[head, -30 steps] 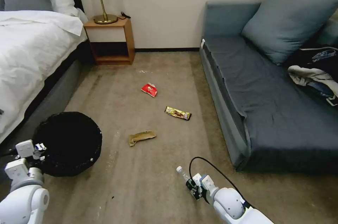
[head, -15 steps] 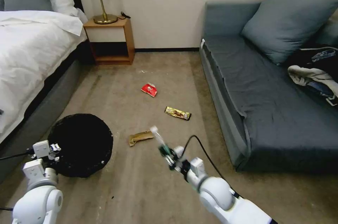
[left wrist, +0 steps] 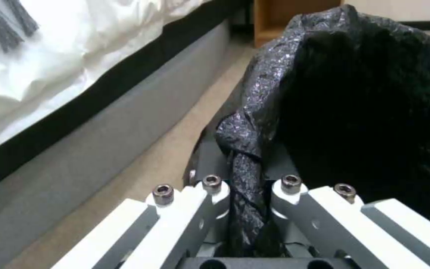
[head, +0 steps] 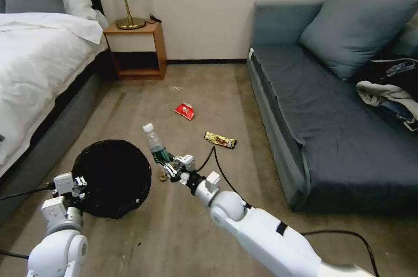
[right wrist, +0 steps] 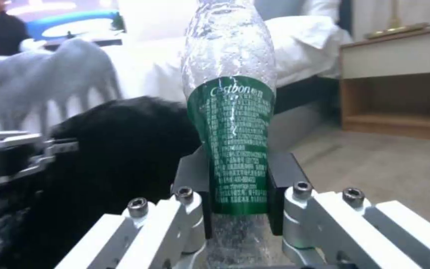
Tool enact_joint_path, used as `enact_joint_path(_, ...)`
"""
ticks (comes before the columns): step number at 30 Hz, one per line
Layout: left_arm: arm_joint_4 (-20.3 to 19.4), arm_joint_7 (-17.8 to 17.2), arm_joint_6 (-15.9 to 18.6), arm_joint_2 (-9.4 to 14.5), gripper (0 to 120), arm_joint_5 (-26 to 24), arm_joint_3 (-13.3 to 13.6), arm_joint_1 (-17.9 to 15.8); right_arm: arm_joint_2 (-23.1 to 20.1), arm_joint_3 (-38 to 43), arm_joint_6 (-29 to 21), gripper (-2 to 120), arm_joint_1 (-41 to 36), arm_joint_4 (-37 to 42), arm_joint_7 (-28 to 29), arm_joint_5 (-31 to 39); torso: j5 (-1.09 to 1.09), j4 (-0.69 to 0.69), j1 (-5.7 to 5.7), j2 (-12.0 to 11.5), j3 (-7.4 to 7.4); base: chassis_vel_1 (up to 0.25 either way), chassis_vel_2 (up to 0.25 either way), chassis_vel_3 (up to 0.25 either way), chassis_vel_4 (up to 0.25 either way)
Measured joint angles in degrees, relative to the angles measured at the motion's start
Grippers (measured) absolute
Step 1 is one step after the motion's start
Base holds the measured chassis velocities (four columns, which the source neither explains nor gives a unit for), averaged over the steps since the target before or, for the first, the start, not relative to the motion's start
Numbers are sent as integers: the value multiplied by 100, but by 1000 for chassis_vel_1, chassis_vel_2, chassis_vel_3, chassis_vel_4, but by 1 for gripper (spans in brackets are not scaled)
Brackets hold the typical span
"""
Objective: Pick up the trash bin, then pick up the garbage on the floor and place it into the trash bin.
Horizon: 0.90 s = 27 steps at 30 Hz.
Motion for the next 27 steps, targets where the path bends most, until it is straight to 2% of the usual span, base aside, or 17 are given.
enact_joint_path(11, -12, 71, -39, -67, 5, 2, 43, -35, 397, -517, 123, 19, 212, -283, 44, -30, 1, 0, 0, 0, 0, 0, 0, 0, 0)
enact_joint_path(20, -94, 118, -71, -119, 5, -13, 82, -32, 453, -685, 51, 20, 263, -388, 190, -187, 1, 0, 0, 0, 0, 0, 0, 0, 0)
enact_joint_path(23, -126, 127, -73, -136, 5, -14, 89, -31, 431, -687, 3, 26, 245, -377, 214, -199, 0, 0, 0, 0, 0, 0, 0, 0, 0)
enact_joint_path(25, -158, 134, -75, -139, 5, -14, 92, -24, 396, -686, -58, 38, 216, -323, 219, -197, 0, 0, 0, 0, 0, 0, 0, 0, 0)
enact_joint_path(27, -169, 137, -76, -138, 5, -14, 93, -21, 384, -680, -78, 42, 208, -304, 218, -193, 1, 0, 0, 0, 0, 0, 0, 0, 0)
